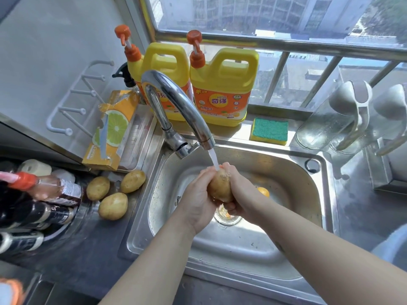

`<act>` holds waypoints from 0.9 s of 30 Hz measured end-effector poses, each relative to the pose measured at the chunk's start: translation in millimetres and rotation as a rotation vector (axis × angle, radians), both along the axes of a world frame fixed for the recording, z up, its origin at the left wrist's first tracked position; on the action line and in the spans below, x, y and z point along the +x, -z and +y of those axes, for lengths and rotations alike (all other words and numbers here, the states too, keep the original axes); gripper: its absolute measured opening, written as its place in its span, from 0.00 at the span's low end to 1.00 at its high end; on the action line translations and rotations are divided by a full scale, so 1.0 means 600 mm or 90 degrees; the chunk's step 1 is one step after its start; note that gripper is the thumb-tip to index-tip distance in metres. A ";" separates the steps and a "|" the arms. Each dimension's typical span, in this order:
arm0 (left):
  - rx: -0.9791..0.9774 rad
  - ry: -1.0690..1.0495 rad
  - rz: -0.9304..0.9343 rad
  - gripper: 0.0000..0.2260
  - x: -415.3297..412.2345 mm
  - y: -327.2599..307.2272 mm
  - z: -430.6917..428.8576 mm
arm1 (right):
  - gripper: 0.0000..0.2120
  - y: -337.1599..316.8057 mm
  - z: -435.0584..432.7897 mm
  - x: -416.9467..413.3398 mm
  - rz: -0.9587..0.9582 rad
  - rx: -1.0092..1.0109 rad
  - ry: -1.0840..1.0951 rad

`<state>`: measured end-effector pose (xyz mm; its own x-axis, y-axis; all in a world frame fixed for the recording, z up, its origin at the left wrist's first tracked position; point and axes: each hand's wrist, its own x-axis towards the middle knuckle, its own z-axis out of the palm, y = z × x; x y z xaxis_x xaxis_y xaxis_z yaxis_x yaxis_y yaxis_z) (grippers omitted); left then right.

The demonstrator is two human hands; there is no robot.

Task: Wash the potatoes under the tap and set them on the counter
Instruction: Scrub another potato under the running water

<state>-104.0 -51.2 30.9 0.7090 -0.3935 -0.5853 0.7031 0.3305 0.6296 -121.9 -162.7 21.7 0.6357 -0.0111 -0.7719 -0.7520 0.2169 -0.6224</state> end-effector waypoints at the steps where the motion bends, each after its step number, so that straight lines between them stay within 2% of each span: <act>1: 0.005 -0.002 0.009 0.08 0.003 -0.001 -0.001 | 0.26 -0.001 0.001 0.000 -0.007 -0.012 0.004; 7: -0.093 0.029 0.019 0.13 0.004 -0.007 0.009 | 0.23 -0.007 -0.009 0.002 0.008 0.044 0.008; 13: 0.039 0.063 -0.039 0.11 0.014 0.000 0.000 | 0.28 -0.015 -0.004 0.003 -0.028 -0.050 0.010; 17: 0.084 0.112 -0.034 0.22 0.032 -0.003 -0.012 | 0.29 -0.015 -0.024 0.004 -0.033 -0.064 -0.003; 19: 0.100 0.100 -0.034 0.25 0.038 -0.004 -0.023 | 0.30 -0.019 -0.032 0.001 -0.029 -0.067 -0.023; 23: 0.147 0.053 -0.011 0.19 0.044 -0.002 -0.037 | 0.28 -0.028 -0.037 -0.015 -0.102 -0.044 -0.102; 27: 0.127 -0.002 0.009 0.13 0.033 0.000 -0.035 | 0.27 -0.026 -0.023 -0.025 -0.158 -0.108 -0.085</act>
